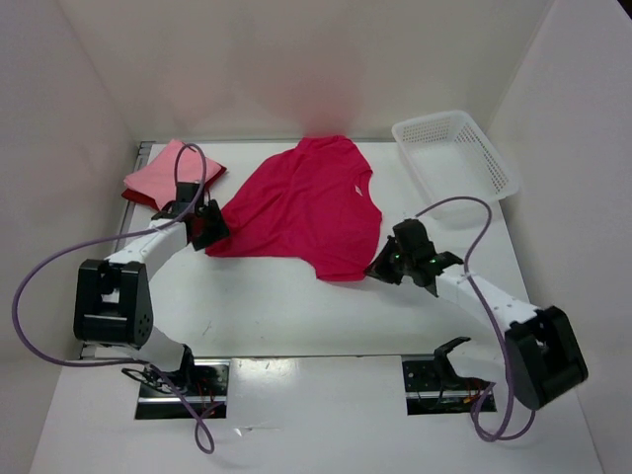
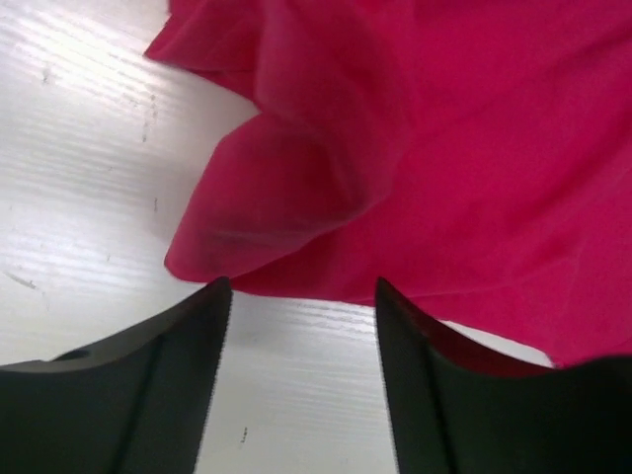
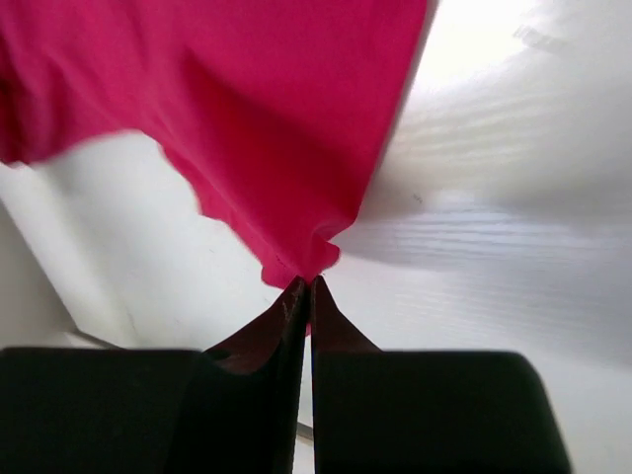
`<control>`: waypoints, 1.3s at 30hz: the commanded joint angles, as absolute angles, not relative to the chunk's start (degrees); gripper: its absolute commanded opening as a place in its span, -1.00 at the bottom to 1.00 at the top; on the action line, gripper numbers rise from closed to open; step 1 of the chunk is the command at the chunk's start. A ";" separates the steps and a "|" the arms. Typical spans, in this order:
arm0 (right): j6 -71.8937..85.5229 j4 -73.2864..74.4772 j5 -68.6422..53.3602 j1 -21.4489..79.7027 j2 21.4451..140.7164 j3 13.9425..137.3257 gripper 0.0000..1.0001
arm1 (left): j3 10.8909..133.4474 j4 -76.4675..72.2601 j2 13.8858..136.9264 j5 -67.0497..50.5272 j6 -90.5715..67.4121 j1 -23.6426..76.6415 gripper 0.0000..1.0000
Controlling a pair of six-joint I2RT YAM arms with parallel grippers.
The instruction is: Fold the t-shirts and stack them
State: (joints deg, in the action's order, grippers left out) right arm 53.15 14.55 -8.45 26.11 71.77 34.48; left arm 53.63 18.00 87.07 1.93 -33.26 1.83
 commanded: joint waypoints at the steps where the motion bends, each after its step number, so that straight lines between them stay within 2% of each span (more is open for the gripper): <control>1: 50.63 21.60 -4.39 23.12 64.44 33.93 -0.87 | 56.60 15.47 88.94 4.04 -33.40 3.07 0.29; 2: 50.62 21.62 -4.39 23.12 62.51 33.06 -0.87 | 56.60 15.47 88.95 3.52 -33.40 3.08 0.04; 6: 52.56 21.00 -6.68 23.12 61.96 31.38 -0.87 | 53.62 14.16 84.92 6.93 -35.24 2.55 -0.57; 9: 52.56 22.06 -6.06 23.12 58.73 31.38 -0.87 | 52.91 14.67 83.68 6.94 -35.24 -1.48 -0.70; 13: 53.17 23.64 -6.06 21.01 55.73 31.99 -0.87 | 52.39 15.29 83.77 1.96 -37.60 -9.47 -1.00; 14: 53.17 23.64 -6.06 21.01 55.72 31.99 -0.85 | 50.12 15.29 81.93 -0.07 -37.62 -14.36 -1.00; 16: 53.17 23.12 -6.67 21.01 54.93 31.38 -0.85 | 49.31 14.24 79.20 -3.50 -36.49 -15.82 -0.93; 17: 53.17 22.25 -6.68 21.01 55.80 31.38 -0.85 | 49.31 15.11 76.32 -3.52 -36.47 -13.91 -0.69; 20: 52.47 19.96 -8.69 21.01 57.74 30.85 -0.85 | 49.31 15.73 71.48 -1.59 -35.95 -7.68 -0.22; 21: 51.95 19.95 -8.70 21.01 58.44 30.33 -0.85 | 49.31 15.73 71.46 -0.54 -35.95 -5.73 0.06; 23: 51.94 19.25 -9.31 21.01 59.06 30.32 -0.85 | 49.31 15.73 73.38 3.76 -35.95 -0.21 0.29; 24: 51.33 19.25 -9.84 21.01 59.06 30.32 -0.85 | 49.31 16.34 74.69 4.82 -36.64 1.04 0.61; 25: 51.33 19.25 -9.84 21.01 59.06 30.32 -0.83 | 49.83 15.65 77.06 5.36 -37.52 1.92 0.77; 28: 50.80 18.73 -10.37 21.01 59.06 30.32 -0.83 | 49.83 13.89 80.85 5.98 -38.75 2.46 1.00; 30: 50.80 18.72 -10.37 21.01 59.06 30.32 -0.83 | 50.70 14.93 82.52 7.46 -38.76 2.46 0.94; 31: 50.80 18.72 -10.89 21.01 59.06 30.32 -0.80 | 50.71 14.94 82.53 10.08 -39.54 2.46 0.57; 32: 50.28 18.72 -10.90 21.01 59.06 30.32 -0.80 | 50.19 13.98 82.01 10.89 -39.55 2.46 0.37; 33: 50.27 18.20 -10.90 21.01 59.06 30.32 -0.80 | 50.19 13.28 82.00 10.90 -40.07 2.46 0.29; 36: 50.27 18.19 -11.43 21.01 59.06 30.32 -0.78 | 50.18 12.13 83.31 8.36 -40.08 2.46 0.28; 39: 50.27 17.67 -11.43 21.01 59.06 30.32 -0.78 | 50.19 12.13 85.52 6.42 -40.08 4.13 0.00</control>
